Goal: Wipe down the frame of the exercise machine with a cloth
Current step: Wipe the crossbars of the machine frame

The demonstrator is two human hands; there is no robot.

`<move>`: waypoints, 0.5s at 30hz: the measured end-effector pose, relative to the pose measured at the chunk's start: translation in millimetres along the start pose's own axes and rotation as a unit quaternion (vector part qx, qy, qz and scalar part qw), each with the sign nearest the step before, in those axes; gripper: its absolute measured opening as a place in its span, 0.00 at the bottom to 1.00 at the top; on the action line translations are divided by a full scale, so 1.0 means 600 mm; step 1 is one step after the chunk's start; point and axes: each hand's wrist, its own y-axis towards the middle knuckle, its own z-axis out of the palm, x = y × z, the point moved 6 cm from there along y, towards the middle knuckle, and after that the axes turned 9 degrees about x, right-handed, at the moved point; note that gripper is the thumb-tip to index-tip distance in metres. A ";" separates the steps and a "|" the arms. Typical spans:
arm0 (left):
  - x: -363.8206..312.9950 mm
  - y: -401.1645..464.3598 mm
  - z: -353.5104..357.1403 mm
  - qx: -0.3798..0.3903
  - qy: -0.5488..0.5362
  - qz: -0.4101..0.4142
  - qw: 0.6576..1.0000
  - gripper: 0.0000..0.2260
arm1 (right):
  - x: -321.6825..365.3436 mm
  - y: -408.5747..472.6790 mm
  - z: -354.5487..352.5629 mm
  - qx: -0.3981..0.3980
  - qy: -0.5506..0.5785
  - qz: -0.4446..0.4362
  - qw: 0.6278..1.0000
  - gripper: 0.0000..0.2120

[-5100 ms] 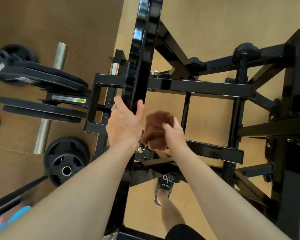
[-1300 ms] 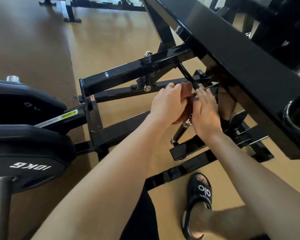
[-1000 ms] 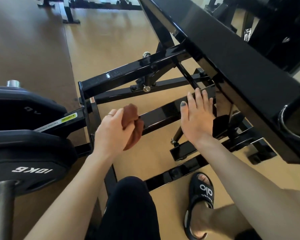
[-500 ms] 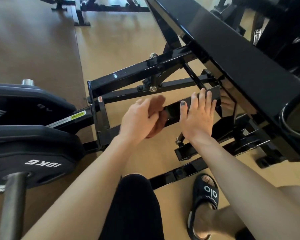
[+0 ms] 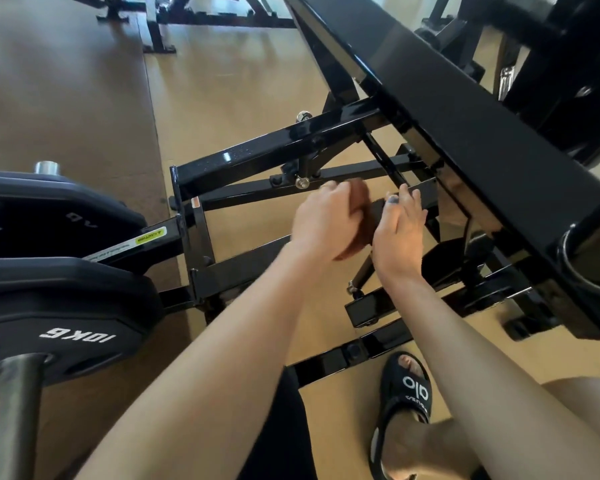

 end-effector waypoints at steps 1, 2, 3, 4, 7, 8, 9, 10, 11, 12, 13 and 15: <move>-0.029 0.022 0.013 0.004 -0.004 0.017 1.000 0.15 | -0.006 -0.001 -0.005 -0.005 0.015 0.002 1.000 0.31; -0.047 0.037 0.021 0.010 -0.009 0.027 1.000 0.16 | -0.008 -0.002 -0.009 -0.011 0.015 -0.002 1.000 0.30; -0.052 0.046 0.025 0.013 -0.015 0.031 0.999 0.16 | -0.009 -0.002 -0.012 -0.014 0.010 -0.009 1.000 0.29; -0.046 0.046 0.025 0.013 -0.027 0.032 0.999 0.15 | -0.008 -0.001 -0.011 -0.012 -0.001 -0.015 1.000 0.28; 0.012 0.004 0.014 -0.005 -0.058 0.028 0.998 0.17 | -0.001 -0.002 0.000 0.004 -0.099 -0.035 0.994 0.28; 0.042 -0.019 0.006 -0.011 -0.061 0.016 0.998 0.17 | 0.001 -0.002 0.003 0.002 -0.128 -0.035 0.991 0.29; 0.077 -0.044 -0.005 -0.016 -0.066 -0.001 0.998 0.16 | 0.004 -0.003 0.007 -0.005 -0.146 -0.033 0.989 0.31; 0.112 -0.071 -0.017 -0.019 -0.073 -0.017 0.997 0.14 | 0.007 -0.005 0.010 -0.014 -0.158 -0.030 0.987 0.33; 0.146 -0.099 -0.031 -0.020 -0.081 -0.032 0.996 0.12 | 0.011 -0.007 0.014 -0.023 -0.168 -0.027 0.985 0.35; 0.174 -0.124 -0.046 -0.022 -0.088 -0.049 0.995 0.10 | 0.013 -0.009 0.017 -0.031 -0.176 -0.025 0.984 0.37; 0.197 -0.144 -0.060 -0.024 -0.091 -0.069 0.993 0.09 | 0.015 -0.009 0.020 -0.035 -0.187 -0.022 0.982 0.38; 0.222 -0.163 -0.077 -0.033 -0.088 -0.102 0.990 0.08 | 0.019 -0.010 0.025 -0.035 -0.209 -0.016 0.977 0.39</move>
